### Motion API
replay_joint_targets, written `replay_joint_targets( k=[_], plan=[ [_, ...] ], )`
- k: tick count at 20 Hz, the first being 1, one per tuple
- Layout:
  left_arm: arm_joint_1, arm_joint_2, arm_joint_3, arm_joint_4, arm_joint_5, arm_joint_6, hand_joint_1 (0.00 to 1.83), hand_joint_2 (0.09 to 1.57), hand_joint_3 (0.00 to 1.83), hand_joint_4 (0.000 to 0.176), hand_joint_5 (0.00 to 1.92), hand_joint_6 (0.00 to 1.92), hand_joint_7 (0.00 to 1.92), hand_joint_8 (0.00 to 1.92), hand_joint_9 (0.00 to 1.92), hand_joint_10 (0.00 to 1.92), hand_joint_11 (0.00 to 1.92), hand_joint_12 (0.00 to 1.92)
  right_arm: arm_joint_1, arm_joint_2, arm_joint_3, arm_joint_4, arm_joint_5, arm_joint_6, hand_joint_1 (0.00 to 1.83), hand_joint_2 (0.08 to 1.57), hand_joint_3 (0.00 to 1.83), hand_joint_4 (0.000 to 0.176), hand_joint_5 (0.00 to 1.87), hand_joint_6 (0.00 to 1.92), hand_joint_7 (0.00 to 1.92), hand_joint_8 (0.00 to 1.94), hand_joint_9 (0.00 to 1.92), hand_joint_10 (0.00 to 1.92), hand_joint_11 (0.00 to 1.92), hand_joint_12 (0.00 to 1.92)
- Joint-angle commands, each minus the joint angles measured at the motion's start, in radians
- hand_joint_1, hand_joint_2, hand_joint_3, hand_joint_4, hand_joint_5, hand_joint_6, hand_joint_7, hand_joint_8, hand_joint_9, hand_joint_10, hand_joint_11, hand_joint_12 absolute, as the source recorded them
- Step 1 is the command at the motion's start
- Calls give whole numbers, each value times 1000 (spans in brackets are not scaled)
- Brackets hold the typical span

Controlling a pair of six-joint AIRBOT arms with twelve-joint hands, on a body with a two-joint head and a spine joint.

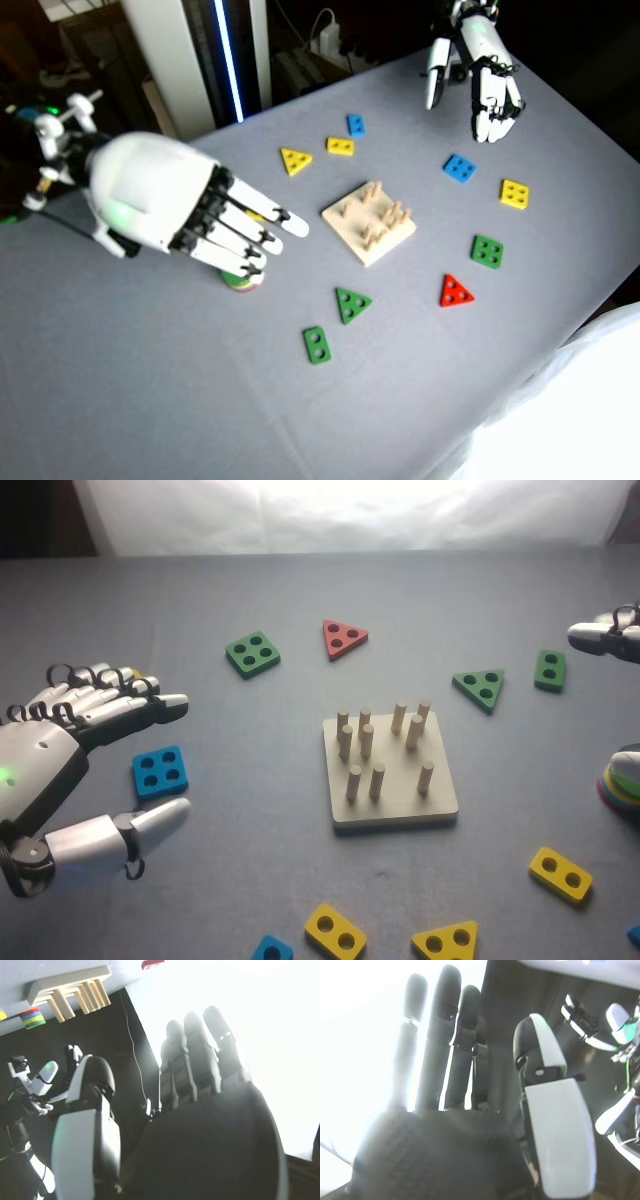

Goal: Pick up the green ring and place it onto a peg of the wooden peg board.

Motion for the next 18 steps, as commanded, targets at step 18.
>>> replay_joint_targets(
  k=[18],
  plan=[
    [3, -26, 7, 22, -116, -18, 679, 1162, 0, 62, 475, 4, 296, 3, 132, 3, 0, 225, 29, -73, 119, -1, -241, -27, 962, 915, 2, 139, 364, 1, 342, 2, 371, 3, 170, 718]
  ],
)
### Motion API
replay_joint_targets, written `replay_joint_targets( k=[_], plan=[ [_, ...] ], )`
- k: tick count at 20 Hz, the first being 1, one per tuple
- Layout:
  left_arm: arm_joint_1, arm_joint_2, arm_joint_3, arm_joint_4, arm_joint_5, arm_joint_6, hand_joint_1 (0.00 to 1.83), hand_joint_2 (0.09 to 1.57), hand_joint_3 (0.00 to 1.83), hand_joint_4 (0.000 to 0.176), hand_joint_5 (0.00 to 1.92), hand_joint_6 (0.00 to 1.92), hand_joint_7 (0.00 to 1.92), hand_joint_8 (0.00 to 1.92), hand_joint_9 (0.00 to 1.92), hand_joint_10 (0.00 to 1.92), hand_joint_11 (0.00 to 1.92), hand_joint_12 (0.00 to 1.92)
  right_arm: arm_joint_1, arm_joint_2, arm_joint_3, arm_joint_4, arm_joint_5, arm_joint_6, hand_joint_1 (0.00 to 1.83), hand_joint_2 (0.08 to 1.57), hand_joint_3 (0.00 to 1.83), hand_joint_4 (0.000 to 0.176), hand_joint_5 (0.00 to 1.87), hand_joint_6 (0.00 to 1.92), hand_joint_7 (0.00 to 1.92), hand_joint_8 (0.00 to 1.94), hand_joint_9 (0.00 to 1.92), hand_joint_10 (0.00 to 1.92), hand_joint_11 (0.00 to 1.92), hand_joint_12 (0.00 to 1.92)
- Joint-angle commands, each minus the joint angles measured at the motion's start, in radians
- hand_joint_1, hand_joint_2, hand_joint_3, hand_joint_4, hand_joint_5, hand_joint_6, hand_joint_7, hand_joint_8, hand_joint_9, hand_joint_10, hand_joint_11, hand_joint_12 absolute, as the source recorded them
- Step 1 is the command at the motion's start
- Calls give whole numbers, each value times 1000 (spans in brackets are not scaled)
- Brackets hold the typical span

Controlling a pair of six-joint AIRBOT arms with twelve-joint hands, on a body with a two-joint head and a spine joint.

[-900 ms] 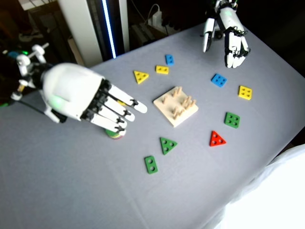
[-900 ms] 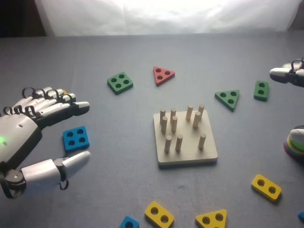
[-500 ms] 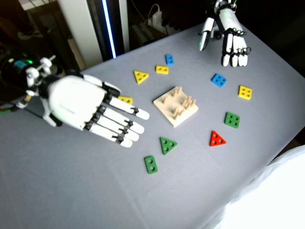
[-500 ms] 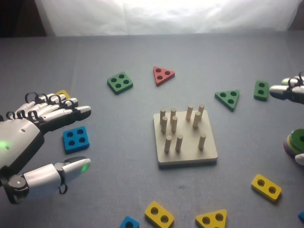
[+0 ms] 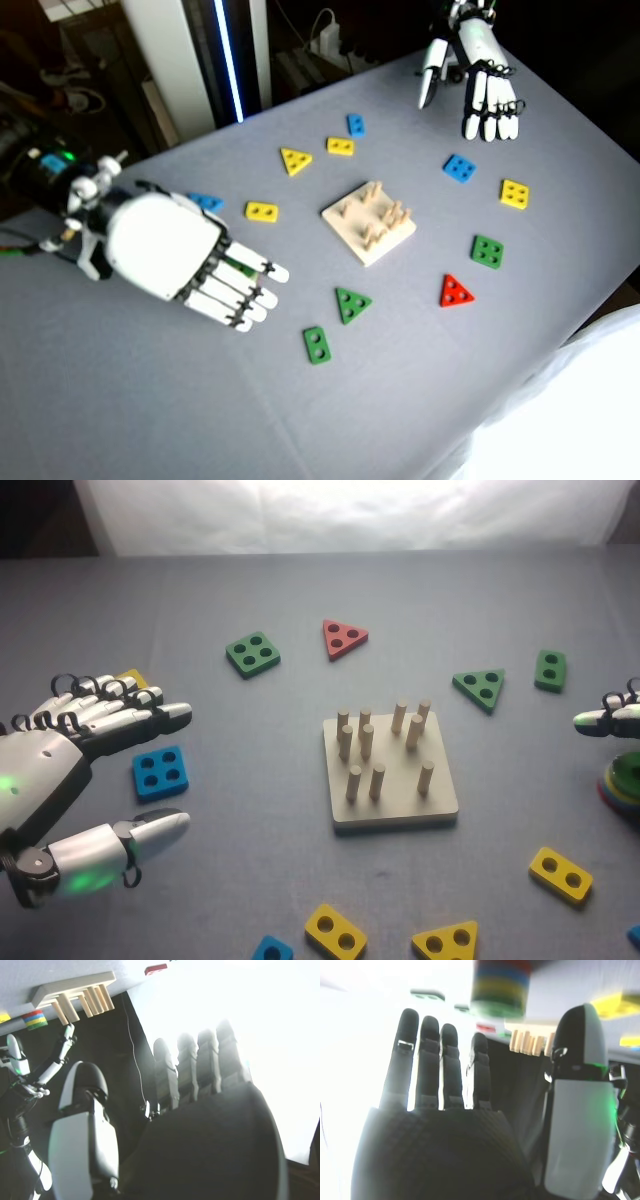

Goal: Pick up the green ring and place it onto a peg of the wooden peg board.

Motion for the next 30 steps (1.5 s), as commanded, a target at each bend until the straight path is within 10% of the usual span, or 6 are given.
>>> replay_joint_targets(
  k=[1, 13, 17, 24, 25, 30],
  plan=[
    [-6, -9, 1, 25, -118, -9, 682, 1160, 0, 60, 481, 6, 300, 4, 133, 3, 0, 228, 13, -3, 8, 15, 82, 2, 1018, 911, 0, 103, 422, 1, 404, 2, 441, 7, 243, 699],
    [1, -15, 2, 25, -118, -24, 732, 1181, 2, 74, 497, 0, 283, 0, 134, 0, 0, 180, 37, -39, 35, 16, 33, -15, 1206, 1035, 0, 0, 830, 14, 943, 28, 1031, 59, 605, 1091],
    [3, -15, 2, 24, -119, -26, 716, 1176, 0, 72, 517, 2, 299, 3, 149, 4, 0, 253, 39, -39, 35, 16, 33, -16, 1269, 1106, 2, 0, 969, 725, 1034, 1112, 1187, 328, 794, 1281],
    [4, -15, 2, 24, -121, -29, 706, 1173, 0, 64, 517, 1, 286, 1, 137, 1, 0, 183, 42, -39, 32, 15, 33, -16, 1259, 1077, 1, 0, 1048, 690, 1092, 978, 1118, 644, 903, 1307],
    [4, -15, 2, 24, -122, -30, 705, 1174, 0, 66, 517, 1, 291, 1, 143, 2, 0, 198, 42, -39, 31, 15, 33, -16, 1188, 1072, 7, 0, 1051, 815, 985, 477, 1031, 502, 782, 1193],
    [4, -15, 2, 24, -125, -32, 723, 1175, 0, 58, 525, 1, 302, 2, 151, 2, 0, 236, 43, -39, 28, 6, 33, -16, 1119, 937, 0, 0, 850, 1, 970, 12, 999, 151, 628, 1097]
  ],
)
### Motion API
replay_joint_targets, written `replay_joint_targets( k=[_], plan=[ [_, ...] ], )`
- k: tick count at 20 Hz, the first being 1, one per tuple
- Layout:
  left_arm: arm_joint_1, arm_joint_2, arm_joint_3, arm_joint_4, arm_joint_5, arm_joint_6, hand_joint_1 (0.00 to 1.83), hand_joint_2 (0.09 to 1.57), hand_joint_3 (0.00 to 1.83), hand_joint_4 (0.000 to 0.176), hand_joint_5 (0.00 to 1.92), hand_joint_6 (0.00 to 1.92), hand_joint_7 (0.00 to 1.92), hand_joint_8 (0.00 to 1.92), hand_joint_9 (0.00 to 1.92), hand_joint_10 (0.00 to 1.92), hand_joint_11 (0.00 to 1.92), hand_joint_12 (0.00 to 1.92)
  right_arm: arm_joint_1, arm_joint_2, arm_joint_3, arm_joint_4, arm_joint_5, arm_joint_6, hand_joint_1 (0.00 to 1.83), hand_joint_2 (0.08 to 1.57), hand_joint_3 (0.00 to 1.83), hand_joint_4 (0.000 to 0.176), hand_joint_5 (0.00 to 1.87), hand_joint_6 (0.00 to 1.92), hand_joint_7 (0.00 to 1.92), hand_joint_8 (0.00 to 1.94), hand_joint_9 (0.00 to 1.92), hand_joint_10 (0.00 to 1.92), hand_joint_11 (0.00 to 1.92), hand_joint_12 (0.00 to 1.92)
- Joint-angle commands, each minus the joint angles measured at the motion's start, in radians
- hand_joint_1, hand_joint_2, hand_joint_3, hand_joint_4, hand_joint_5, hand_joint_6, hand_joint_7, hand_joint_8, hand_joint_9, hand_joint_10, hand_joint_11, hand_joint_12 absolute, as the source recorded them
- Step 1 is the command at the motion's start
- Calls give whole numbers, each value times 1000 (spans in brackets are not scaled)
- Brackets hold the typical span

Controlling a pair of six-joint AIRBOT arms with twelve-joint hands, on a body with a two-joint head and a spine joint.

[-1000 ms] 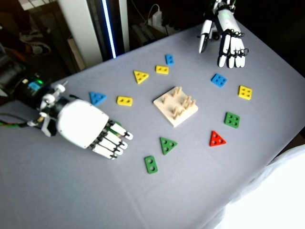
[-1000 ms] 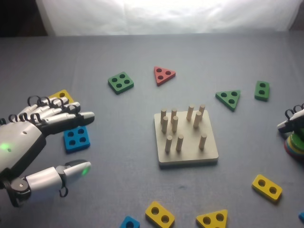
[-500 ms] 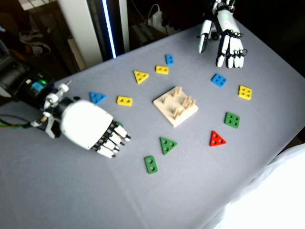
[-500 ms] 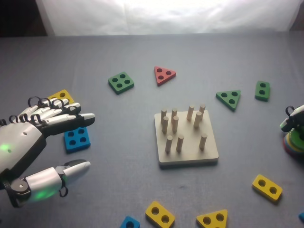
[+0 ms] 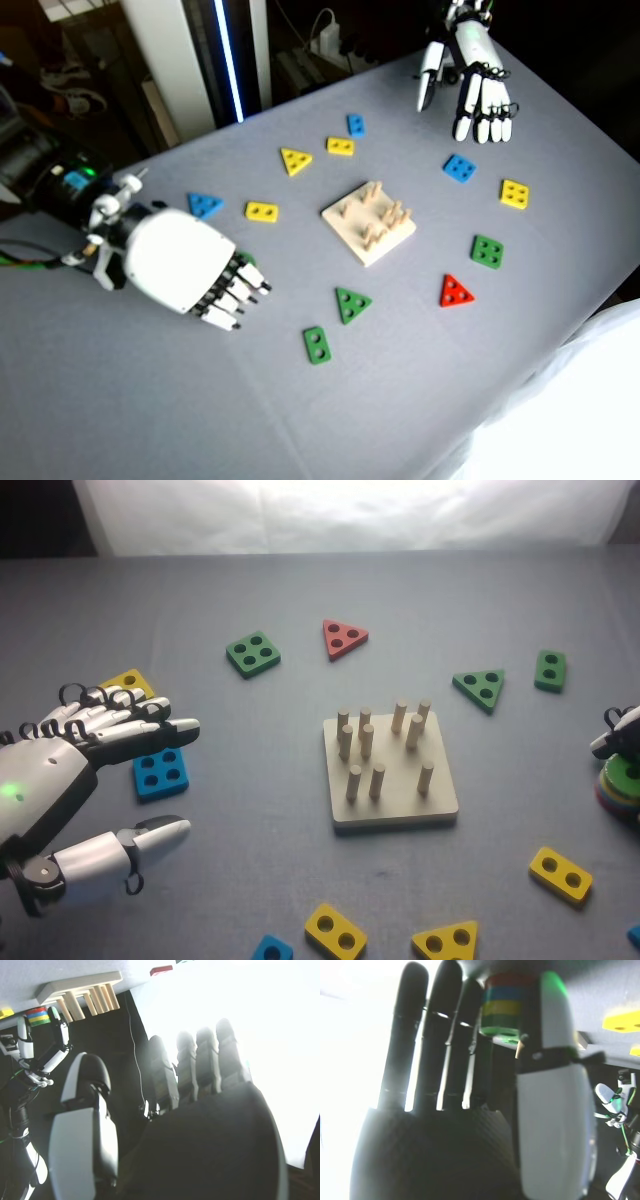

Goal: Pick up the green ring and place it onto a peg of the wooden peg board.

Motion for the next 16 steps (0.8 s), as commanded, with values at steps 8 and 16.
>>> replay_joint_targets(
  k=[8, 16],
  plan=[
    [-4, -6, 3, 18, -128, -11, 750, 1174, 0, 59, 534, 0, 317, 1, 163, 0, 0, 260, 26, -12, -4, -28, 37, 5, 1096, 937, 0, 0, 827, 0, 964, 0, 1007, 104, 591, 1153],
    [-4, -6, 3, 18, -129, -13, 742, 1184, 3, 31, 570, 0, 342, 2, 161, 3, 0, 272, 33, -16, -7, -47, 28, 5, 1028, 896, 0, 0, 687, 0, 766, 0, 950, 31, 544, 1186]
  ],
)
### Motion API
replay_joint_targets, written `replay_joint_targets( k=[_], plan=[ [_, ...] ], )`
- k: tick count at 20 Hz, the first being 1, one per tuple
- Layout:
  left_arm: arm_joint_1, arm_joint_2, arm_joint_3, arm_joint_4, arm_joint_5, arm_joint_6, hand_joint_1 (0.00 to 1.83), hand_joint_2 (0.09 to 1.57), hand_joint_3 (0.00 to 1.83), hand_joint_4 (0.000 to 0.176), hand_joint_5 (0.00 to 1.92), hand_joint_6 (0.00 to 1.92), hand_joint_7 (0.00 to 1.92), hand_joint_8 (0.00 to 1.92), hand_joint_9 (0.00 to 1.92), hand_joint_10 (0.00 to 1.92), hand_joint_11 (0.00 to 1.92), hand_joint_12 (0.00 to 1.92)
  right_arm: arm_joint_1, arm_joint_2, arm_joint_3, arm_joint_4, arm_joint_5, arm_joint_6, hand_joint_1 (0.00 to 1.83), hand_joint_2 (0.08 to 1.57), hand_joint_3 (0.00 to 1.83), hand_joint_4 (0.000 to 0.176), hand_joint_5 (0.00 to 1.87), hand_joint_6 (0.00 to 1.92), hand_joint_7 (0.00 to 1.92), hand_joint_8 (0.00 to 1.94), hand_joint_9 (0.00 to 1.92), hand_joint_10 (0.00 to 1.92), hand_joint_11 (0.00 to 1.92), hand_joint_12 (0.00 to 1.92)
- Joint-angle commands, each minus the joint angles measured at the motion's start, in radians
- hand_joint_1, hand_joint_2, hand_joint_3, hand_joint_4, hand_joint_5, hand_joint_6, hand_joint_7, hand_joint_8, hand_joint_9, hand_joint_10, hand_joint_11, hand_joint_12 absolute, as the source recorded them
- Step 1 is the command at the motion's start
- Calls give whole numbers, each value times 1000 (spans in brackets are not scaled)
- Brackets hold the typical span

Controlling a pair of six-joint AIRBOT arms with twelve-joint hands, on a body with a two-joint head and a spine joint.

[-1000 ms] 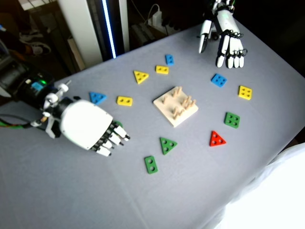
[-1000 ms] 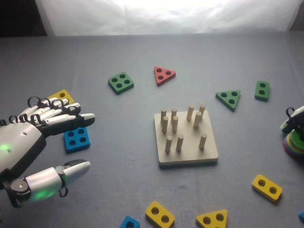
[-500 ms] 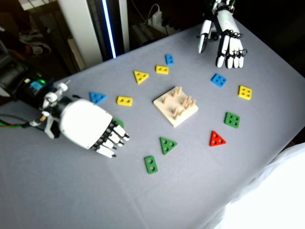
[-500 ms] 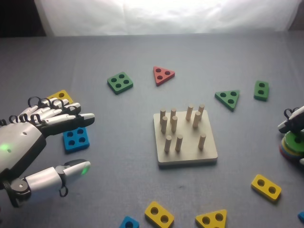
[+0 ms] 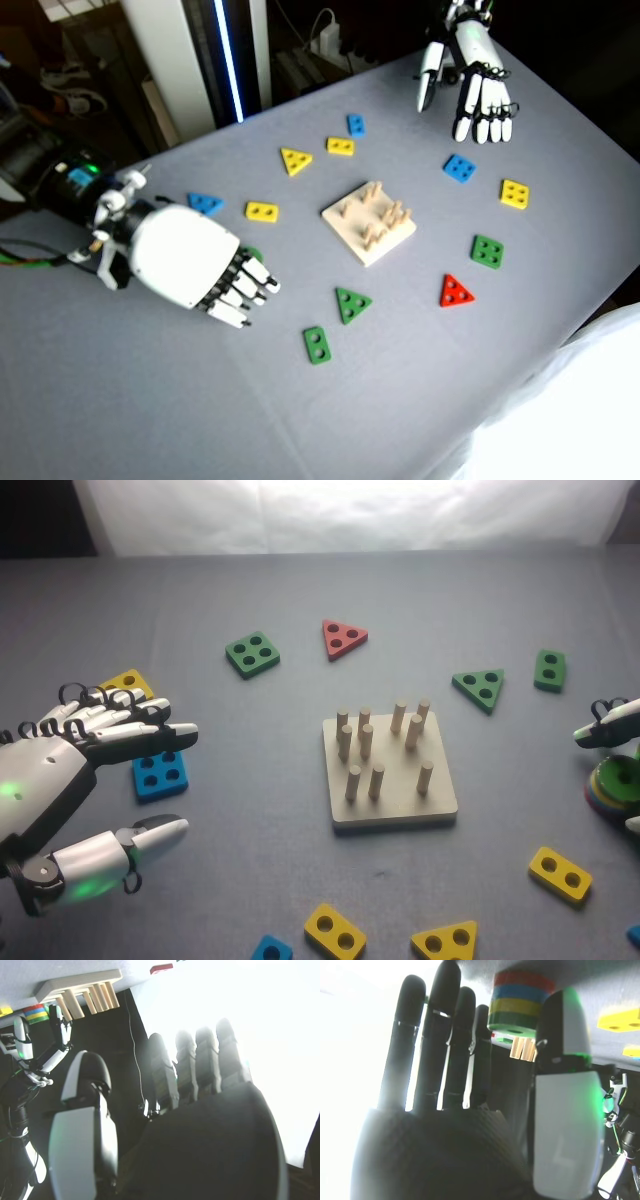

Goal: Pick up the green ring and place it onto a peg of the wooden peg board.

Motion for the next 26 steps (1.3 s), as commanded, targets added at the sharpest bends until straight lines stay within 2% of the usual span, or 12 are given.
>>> replay_joint_targets(
  k=[1, 4, 8, 9, 12, 16, 18, 19, 20, 21, 23, 26],
  plan=[
    [-5, -6, 2, 19, -124, -9, 750, 1180, 0, 33, 574, 1, 354, 4, 171, 5, 0, 301, 11, -17, -4, -7, 42, 7, 1027, 894, 0, 0, 693, 1, 760, 0, 958, 31, 570, 1153],
    [-5, -6, 2, 18, -123, -9, 753, 1180, 0, 18, 577, 1, 349, 0, 168, 2, 0, 305, 23, -21, -6, -28, 36, 7, 1062, 899, 0, 2, 743, 3, 797, 6, 991, 37, 600, 1156],
    [-5, -7, 3, 18, -124, -11, 766, 1172, 0, 39, 575, 0, 370, 2, 195, 3, 0, 401, 32, -23, -5, -42, 27, 7, 1089, 948, 5, 0, 834, 10, 909, 28, 1048, 67, 582, 1306],
    [-5, -7, 3, 18, -124, -12, 775, 1170, 0, 25, 581, 2, 373, 2, 196, 3, 0, 412, 32, -23, -3, -42, 22, 7, 1116, 949, 2, 0, 860, 8, 942, 32, 1058, 87, 576, 1352],
    [0, -7, 3, 18, -126, -14, 745, 1179, 0, 27, 582, 1, 368, 4, 193, 3, 0, 353, 32, -22, -1, -41, 14, 7, 1140, 937, 0, 0, 884, 0, 960, 1, 796, 768, 603, 1399],
    [2, -7, 3, 17, -127, -17, 739, 1183, 2, 18, 588, 1, 372, 1, 192, 1, 0, 318, 31, -22, 2, -41, 14, 7, 1128, 934, 0, 0, 858, 0, 954, 0, 735, 904, 586, 1451],
    [2, -7, 3, 17, -127, -17, 729, 1183, 0, 31, 589, 1, 380, 2, 199, 4, 0, 339, 31, -22, 2, -41, 14, 7, 1207, 950, 1, 0, 890, 4, 983, 16, 722, 1073, 621, 1525],
    [3, -7, 3, 17, -128, -17, 740, 1180, 0, 29, 592, 1, 385, 2, 205, 4, 0, 374, 31, -22, 2, -41, 14, 7, 1333, 1045, 14, 0, 946, 8, 1011, 761, 764, 1239, 722, 1542],
    [3, -7, 3, 17, -128, -17, 753, 1180, 0, 25, 592, 1, 386, 1, 206, 3, 0, 388, 32, -22, 2, -41, 14, 7, 1277, 1115, 5, 0, 980, 552, 943, 1203, 791, 1409, 788, 1595],
    [3, -8, 3, 16, -128, -17, 753, 1179, 0, 29, 600, 4, 390, 3, 208, 3, 0, 392, 32, -22, 2, -41, 14, 7, 1263, 1139, 2, 0, 957, 712, 918, 1323, 826, 1410, 785, 1574],
    [3, -8, 3, 16, -128, -18, 758, 1180, 0, 25, 605, 4, 387, 1, 198, 0, 0, 382, 38, -22, 0, -42, 14, 7, 1259, 1084, 0, 0, 1060, 712, 1041, 1062, 929, 1096, 777, 1371],
    [4, -8, 3, 15, -128, -19, 761, 1182, 0, 25, 609, 2, 393, 2, 204, 1, 0, 403, 73, -22, -12, -87, 24, 9, 1271, 1060, 0, 0, 1138, 589, 1080, 1023, 954, 1120, 739, 1380]
  ],
)
